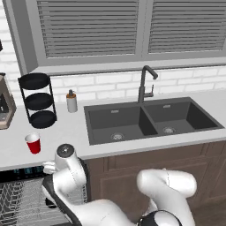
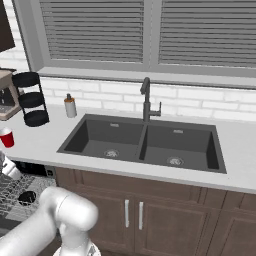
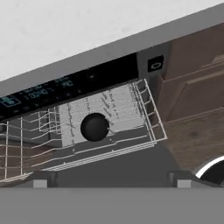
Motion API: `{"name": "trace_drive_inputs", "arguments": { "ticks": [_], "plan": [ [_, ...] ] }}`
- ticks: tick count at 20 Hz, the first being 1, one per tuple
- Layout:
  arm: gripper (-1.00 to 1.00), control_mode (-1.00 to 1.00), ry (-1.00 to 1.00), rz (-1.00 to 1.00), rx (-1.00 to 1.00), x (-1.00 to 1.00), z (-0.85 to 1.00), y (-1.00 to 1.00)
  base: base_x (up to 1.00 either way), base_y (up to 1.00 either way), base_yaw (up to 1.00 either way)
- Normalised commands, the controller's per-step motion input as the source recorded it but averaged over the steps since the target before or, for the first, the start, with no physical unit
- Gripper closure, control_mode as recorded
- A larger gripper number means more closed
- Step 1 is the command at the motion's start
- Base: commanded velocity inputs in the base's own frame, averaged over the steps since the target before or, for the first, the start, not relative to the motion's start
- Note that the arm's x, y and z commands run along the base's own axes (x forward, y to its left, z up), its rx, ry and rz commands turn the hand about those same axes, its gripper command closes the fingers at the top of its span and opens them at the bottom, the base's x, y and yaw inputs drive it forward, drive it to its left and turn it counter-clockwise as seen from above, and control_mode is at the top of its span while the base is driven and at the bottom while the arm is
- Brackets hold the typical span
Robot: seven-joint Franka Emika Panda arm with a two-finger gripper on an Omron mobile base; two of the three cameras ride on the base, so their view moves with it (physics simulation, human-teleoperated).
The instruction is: Pick up the cup and bowl from the counter, place them in the dishwasher, and close the dishwasher door.
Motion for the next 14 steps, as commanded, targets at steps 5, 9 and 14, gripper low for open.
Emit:
{"name": "trace_drive_inputs", "arguments": {
  "ticks": [5, 9, 14],
  "plan": [
    [-1.0, -1.0, 0.0, -0.06, 0.12, 0.0, 1.0, -0.37, 0.0, 0.0, 0.0],
    [-1.0, -1.0, 0.01, -0.03, 0.11, 0.13, 1.0, -0.29, 0.0, 0.0, 0.0],
    [-1.0, -1.0, 0.09, 0.0, 0.1, 0.59, 0.76, -0.27, 0.0, 0.0, 0.0]
  ]
}}
